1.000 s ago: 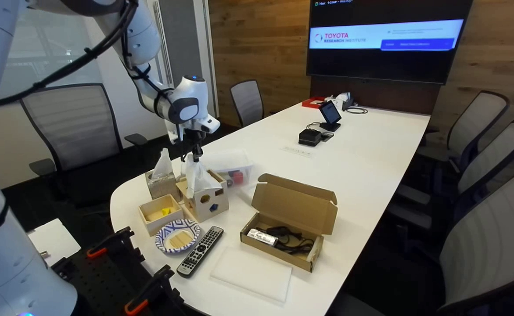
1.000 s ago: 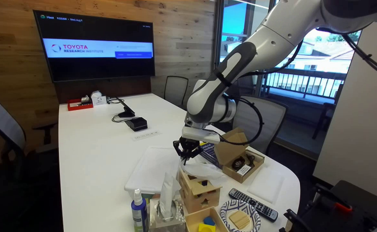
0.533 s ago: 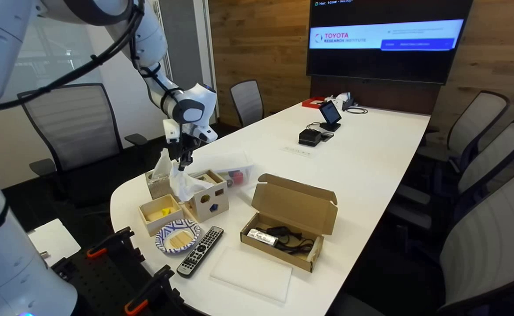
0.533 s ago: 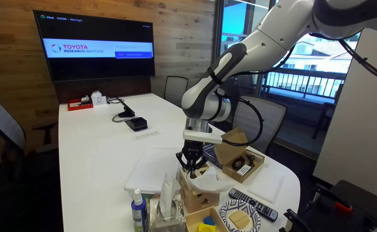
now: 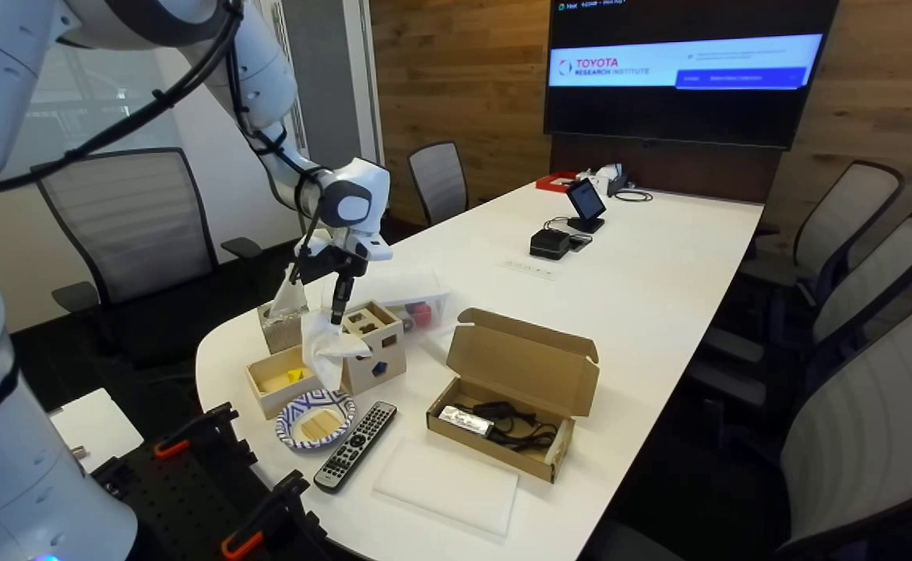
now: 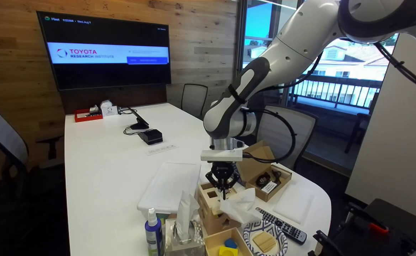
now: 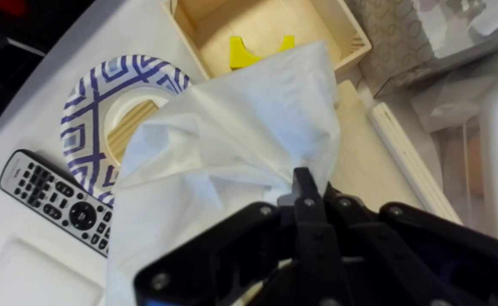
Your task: Use the napkin to wipe the shape sorter
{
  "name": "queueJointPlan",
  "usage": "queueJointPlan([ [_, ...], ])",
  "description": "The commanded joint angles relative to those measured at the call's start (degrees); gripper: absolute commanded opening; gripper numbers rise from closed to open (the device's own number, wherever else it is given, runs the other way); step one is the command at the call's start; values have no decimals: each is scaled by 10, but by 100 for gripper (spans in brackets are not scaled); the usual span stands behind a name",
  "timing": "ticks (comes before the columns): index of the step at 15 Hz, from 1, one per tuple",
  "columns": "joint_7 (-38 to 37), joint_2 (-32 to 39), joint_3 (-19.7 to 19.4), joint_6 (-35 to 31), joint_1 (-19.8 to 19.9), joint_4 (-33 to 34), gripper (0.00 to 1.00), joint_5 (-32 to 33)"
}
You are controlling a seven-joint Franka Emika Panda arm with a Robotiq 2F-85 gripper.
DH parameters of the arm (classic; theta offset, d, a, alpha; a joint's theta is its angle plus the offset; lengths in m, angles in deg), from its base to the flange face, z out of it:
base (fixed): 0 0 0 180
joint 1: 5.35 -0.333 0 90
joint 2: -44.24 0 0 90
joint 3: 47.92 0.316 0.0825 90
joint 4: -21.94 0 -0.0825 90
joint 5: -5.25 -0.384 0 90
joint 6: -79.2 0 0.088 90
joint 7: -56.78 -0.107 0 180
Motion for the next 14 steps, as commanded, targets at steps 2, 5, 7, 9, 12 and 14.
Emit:
queueJointPlan([
  [2,-165,0,-50,54,-50,31,0,87],
  [5,-246,10,-59,106,-63,66,0,148],
  [7,-286,24,-60,141,-68,98,0,188],
  [9,-310,43,-56,167,-69,133,0,224],
  [12,-319,75,-51,175,-68,176,0,261],
  [14,-312,96,-47,160,-63,196,0,271],
])
